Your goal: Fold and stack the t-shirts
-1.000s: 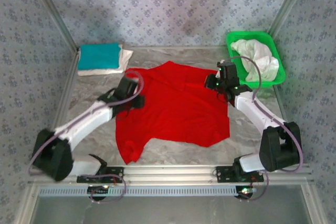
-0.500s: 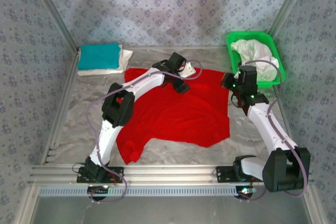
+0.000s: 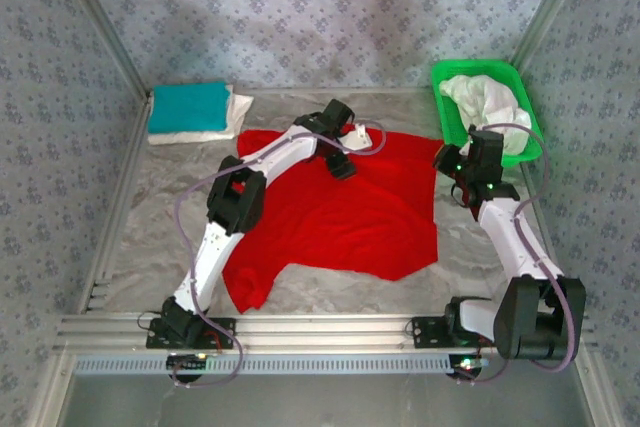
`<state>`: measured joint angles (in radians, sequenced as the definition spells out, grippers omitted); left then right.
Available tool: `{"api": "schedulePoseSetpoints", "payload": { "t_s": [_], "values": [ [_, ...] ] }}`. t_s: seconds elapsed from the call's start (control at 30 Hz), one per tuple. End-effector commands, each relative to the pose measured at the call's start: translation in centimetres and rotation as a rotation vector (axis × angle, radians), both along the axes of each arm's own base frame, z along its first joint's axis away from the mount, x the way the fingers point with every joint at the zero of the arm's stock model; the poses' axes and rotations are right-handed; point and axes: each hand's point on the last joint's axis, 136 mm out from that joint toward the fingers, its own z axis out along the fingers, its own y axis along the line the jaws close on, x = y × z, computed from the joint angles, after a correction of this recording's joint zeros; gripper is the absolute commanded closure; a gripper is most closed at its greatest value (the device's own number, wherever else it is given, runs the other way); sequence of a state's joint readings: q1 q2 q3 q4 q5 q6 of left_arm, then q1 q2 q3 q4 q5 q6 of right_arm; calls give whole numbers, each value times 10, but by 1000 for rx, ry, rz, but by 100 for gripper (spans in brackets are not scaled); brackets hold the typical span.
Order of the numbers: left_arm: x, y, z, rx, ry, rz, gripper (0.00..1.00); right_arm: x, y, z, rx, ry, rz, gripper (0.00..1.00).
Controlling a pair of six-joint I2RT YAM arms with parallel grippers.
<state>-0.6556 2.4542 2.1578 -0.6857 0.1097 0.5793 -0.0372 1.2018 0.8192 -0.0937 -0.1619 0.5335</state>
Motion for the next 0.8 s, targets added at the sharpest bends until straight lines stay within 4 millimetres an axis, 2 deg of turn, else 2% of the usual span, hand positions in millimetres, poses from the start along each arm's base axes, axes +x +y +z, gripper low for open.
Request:
{"api": "schedulePoseSetpoints", "payload": {
  "t_s": [0.0, 0.1, 0.17, 0.27, 0.3, 0.33, 0.37, 0.4, 0.57, 0.73, 0.77],
  "values": [
    [-4, 2, -10, 11, 47, -38, 15, 3, 0, 1, 26, -10, 2, 100],
    [-14, -1, -15, 6, 71, -71, 11, 2, -1, 0, 26, -7, 3, 100],
    [-12, 0, -22, 20, 60, -65, 13, 2, -1, 0, 27, -6, 3, 100],
    [-2, 5, -26, 50, 40, -38, 30, 2, 1, 0, 31, -4, 10, 100],
    [2, 6, -24, 47, 31, -24, 39, 2, 1, 0, 31, -3, 10, 100],
    [6, 6, -21, 40, 22, -11, 54, 2, 1, 0, 33, -4, 13, 100],
    [8, 6, -17, 32, 14, -3, 66, 1, 1, 0, 33, 0, 12, 100],
    [11, 6, -12, 25, 4, 3, 71, 1, 2, -1, 33, 1, 13, 100],
    [21, 6, 14, -5, -46, 34, 89, -1, 4, -11, 41, 21, 20, 100],
    [24, 8, 39, -49, -62, 49, 92, -3, 6, -22, 47, 56, 27, 100],
    [26, 11, 43, -50, -67, 52, 97, -3, 6, -24, 46, 60, 28, 100]
  ]
}}
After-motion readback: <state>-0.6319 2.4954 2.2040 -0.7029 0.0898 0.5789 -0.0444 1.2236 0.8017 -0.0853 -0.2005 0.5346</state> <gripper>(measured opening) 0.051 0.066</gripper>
